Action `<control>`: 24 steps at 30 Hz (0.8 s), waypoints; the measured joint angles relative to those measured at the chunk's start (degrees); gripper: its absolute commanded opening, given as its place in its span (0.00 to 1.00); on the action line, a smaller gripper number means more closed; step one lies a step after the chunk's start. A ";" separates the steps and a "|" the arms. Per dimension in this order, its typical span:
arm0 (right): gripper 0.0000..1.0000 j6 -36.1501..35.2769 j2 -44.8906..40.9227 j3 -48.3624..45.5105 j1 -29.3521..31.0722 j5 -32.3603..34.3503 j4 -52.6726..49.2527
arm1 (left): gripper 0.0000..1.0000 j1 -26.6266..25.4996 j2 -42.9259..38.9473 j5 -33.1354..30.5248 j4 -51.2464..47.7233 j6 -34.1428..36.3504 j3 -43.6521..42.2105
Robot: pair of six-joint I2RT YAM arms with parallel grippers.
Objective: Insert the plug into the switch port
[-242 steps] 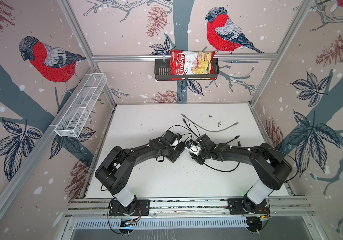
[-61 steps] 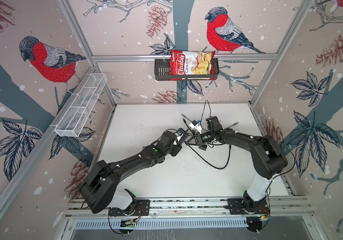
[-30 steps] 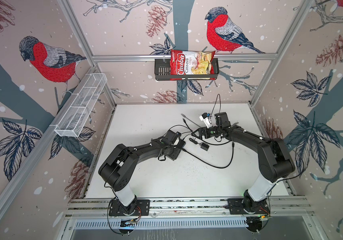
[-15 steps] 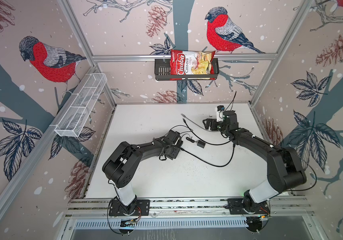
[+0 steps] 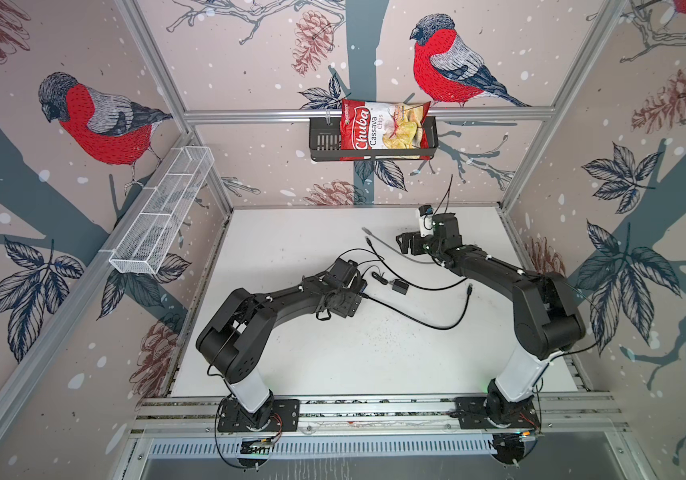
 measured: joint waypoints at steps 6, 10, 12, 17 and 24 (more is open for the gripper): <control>0.91 -3.34 6.03 7.69 1.95 2.25 -2.91 | 0.96 0.00 -3.67 0.09 1.51 -0.07 -0.96; 0.81 -4.94 9.94 11.65 3.76 2.32 -6.01 | 0.96 0.00 -3.85 0.07 1.86 -0.09 -1.29; 0.72 -5.62 12.35 14.47 4.31 1.68 -8.46 | 0.96 0.00 -4.09 0.09 2.05 -0.22 -1.73; 0.64 -6.38 18.62 21.53 4.48 0.15 -12.76 | 0.96 0.00 -6.75 0.07 3.37 -1.90 -3.56; 0.59 -7.93 25.81 29.20 6.08 -2.58 -18.62 | 0.96 0.22 -10.49 -0.94 6.25 -6.10 -5.62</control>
